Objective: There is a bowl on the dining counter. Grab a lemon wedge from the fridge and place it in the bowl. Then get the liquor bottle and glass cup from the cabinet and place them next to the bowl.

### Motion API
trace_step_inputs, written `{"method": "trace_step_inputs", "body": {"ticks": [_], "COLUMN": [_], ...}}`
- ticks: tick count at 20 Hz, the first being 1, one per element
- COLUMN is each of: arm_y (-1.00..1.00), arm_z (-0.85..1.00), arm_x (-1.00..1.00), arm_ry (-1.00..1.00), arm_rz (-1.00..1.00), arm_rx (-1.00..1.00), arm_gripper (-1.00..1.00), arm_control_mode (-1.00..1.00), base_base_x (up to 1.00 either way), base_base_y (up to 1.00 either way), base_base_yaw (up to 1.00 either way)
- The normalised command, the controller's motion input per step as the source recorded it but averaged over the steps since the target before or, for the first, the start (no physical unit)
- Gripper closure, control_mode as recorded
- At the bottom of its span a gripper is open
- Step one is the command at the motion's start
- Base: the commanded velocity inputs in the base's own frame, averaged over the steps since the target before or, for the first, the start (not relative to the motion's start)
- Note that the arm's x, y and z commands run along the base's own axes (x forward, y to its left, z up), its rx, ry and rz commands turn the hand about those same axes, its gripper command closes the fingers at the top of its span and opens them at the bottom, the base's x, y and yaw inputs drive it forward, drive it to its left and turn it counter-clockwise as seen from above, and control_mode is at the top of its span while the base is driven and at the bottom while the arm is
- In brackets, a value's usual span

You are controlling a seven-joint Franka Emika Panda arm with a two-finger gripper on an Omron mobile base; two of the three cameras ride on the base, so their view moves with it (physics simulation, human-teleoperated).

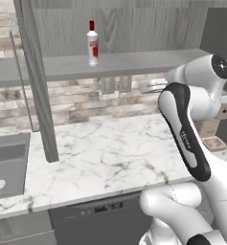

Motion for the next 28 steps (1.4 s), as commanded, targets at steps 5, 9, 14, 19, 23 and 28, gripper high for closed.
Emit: {"method": "trace_step_inputs", "body": {"ticks": [5,9,14,19,23,28], "arm_y": [0.00,0.00,0.02,0.20,0.62,0.85], "arm_z": [0.00,0.00,0.02,0.59,0.72,0.64], "arm_x": [0.00,0.00,0.04,0.00,0.13,0.57], "arm_ry": [0.00,0.00,-0.02,-0.23,-0.21,-0.05], "arm_rz": [0.00,0.00,0.00,0.00,0.00,0.00], "arm_rx": [0.00,0.00,0.00,-0.02,-0.07,-0.05], "arm_gripper": [-1.00,-1.00,-1.00,-1.00,-1.00,-1.00], "arm_control_mode": [1.00,1.00,-1.00,-1.00,-1.00,-1.00], "base_base_x": [0.52,0.44,0.27,0.00,0.00,0.00], "base_base_y": [0.40,0.31,0.16,0.00,0.00,0.00], "base_base_yaw": [-0.16,-0.06,0.00,0.00,0.00,0.00]}}
